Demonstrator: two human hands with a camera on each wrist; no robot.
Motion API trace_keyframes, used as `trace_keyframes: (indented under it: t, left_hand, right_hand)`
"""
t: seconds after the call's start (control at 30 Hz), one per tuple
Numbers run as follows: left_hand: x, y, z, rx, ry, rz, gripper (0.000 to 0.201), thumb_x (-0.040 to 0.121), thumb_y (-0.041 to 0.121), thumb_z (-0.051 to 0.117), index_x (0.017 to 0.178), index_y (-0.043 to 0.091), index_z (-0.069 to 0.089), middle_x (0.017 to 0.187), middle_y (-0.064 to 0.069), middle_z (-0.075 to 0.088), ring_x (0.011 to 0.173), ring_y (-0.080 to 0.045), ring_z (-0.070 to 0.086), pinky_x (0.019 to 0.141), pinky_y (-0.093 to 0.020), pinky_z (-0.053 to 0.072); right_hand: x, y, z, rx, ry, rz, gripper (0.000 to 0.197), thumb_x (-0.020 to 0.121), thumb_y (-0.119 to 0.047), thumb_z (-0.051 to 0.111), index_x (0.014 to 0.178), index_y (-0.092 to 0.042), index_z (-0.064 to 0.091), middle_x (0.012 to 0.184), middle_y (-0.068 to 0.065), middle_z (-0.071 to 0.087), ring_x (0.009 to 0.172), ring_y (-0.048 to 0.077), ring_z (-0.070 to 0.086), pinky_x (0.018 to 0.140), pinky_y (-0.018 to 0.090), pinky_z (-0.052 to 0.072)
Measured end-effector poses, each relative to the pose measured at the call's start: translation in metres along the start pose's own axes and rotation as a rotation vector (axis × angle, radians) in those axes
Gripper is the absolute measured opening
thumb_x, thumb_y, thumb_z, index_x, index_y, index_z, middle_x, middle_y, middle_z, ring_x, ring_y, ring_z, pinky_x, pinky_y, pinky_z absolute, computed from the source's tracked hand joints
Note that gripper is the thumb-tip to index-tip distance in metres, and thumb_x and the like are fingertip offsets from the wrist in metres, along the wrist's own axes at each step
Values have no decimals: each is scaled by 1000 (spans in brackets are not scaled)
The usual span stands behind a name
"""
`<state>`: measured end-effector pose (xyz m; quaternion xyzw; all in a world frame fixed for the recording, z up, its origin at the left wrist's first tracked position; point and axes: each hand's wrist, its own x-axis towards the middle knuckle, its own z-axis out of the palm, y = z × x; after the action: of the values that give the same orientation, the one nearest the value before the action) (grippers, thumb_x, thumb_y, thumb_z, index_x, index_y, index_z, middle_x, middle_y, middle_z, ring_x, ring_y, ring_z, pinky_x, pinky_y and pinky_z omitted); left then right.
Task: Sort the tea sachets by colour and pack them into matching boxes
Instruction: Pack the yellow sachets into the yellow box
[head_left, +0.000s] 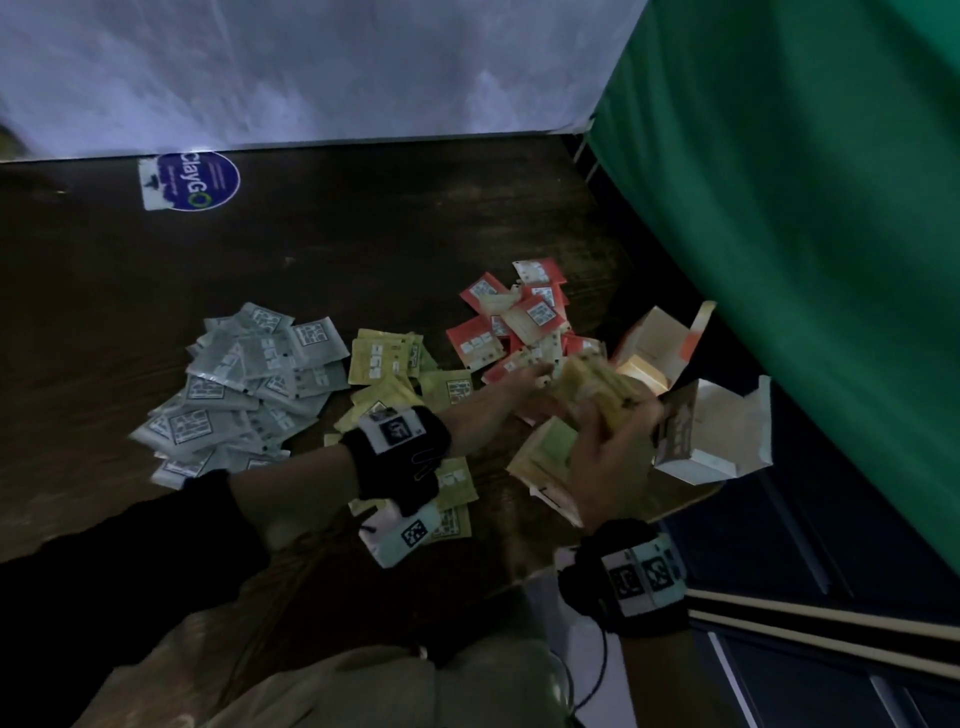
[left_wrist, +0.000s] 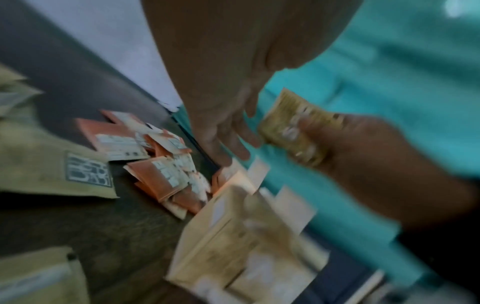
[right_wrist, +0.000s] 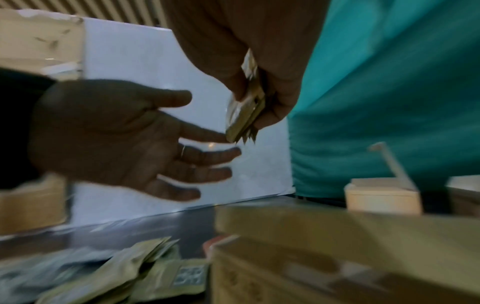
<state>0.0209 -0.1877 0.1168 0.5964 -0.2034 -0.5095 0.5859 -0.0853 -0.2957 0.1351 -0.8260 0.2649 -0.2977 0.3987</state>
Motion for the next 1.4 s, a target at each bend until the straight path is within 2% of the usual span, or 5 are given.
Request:
trace_keyframes:
  t: [0.27,0.5,0.7,1.2,1.4]
  left_hand:
    - [50,-18,19,1196,-277,75,76,84,42,63,146,28,22,151,-3,24,136,-25,30,109,-39,34]
    - [58,-21,9,891,-1,104,36,98,19,42,133,19,50,132,-7,54,120,-24,52,99,-39,45]
    - [52,-31,8,864,137,212,36,98,17,43,132,16,54,127,-9,59,118,-24,53,95,-28,41]
    - [35,-41,34,707,271,244,25,96,11,47,110,3,65,100,-11,68,90,-23,61,72,-20,35]
    - [19,-37,21,817,152,211,33,94,20,52,126,14,55,122,-5,60,110,-21,56,89,-29,44]
  right_hand:
    - [-1,20,-51,-115,54,141,37,91,-12,62,119,8,46,99,14,64,87,23,62,62,11,42]
    - [-23,26,-51,-160,-116,52,27,88,-8,64,111,3,54,89,-12,56,78,-8,53,63,-3,40]
    - [-29,65,-34,-482,-401,42,36,93,-10,54,128,-1,50,120,17,60,111,30,58,89,36,47]
    - [2,62,-1,-604,-704,166,30,98,-23,44,89,-5,66,91,14,69,79,24,60,78,31,45]
    - [-4,57,-17,-466,-459,244,21,95,-25,53,100,-7,62,100,10,64,87,22,61,75,32,50]
